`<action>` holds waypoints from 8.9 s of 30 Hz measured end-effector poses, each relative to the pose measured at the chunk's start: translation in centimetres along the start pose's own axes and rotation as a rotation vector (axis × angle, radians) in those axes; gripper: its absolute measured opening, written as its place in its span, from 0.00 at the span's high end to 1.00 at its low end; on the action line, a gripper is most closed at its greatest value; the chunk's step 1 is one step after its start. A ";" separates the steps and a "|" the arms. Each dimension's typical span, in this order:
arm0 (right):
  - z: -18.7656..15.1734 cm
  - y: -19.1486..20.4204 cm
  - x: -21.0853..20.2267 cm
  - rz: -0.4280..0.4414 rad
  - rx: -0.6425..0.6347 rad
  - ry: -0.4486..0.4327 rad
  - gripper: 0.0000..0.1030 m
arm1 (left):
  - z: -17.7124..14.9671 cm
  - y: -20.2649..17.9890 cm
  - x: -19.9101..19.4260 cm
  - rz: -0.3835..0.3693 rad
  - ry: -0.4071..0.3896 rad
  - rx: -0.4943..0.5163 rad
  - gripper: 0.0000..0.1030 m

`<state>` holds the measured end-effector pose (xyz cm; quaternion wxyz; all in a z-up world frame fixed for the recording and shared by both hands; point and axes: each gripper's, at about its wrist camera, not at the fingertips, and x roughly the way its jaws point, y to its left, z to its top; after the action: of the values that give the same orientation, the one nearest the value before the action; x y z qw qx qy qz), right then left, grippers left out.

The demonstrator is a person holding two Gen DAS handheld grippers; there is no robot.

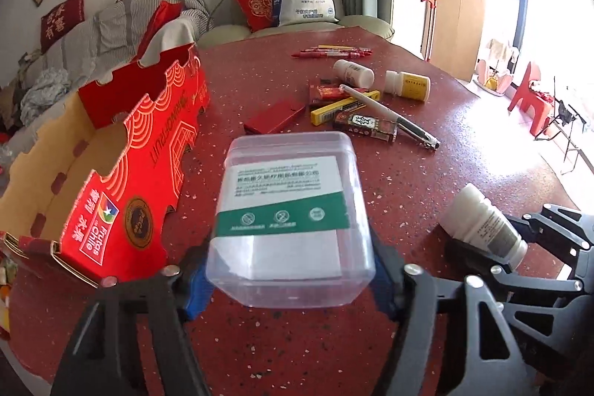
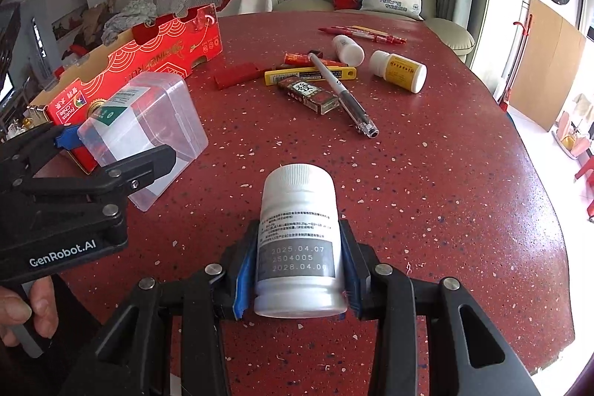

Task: Organize rigid objects
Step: 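Carry the clear box and white bottle toward the red cardboard fruit box with both grippers, then lower the clear box and white bottle into the cardboard box and open both grippers, then withdraw both grippers from the cardboard box back over the table, then grasp the red rectangular case with the left gripper while the right gripper grasps the yellow-labelled bottle, then lift the red case with the left gripper while the right gripper lifts the yellow-labelled bottle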

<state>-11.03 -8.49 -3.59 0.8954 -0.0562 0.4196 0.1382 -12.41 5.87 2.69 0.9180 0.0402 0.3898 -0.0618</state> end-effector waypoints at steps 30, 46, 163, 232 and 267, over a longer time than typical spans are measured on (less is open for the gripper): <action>-2.1 3.2 -1.6 -0.010 -0.041 -0.015 0.60 | -7.4 0.5 2.6 -0.026 -0.008 -0.074 0.32; -2.6 3.5 -2.3 0.012 -0.028 -0.023 0.60 | -9.0 -1.4 5.1 0.051 0.007 -0.021 0.32; 20.5 21.0 7.1 0.231 -0.298 -0.034 0.60 | 3.7 22.5 3.0 0.225 0.095 -0.385 0.32; 14.6 -12.9 12.2 0.161 -0.244 0.068 0.35 | 9.4 1.5 17.1 -0.004 0.187 -0.034 0.10; 14.4 -11.8 11.8 0.144 -0.215 0.048 0.64 | 9.3 1.7 16.1 -0.045 0.115 0.009 0.61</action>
<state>10.20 -14.26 -3.55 0.8617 -0.1248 0.4265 0.2449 5.53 5.10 -2.43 0.8922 0.0390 0.4424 -0.0819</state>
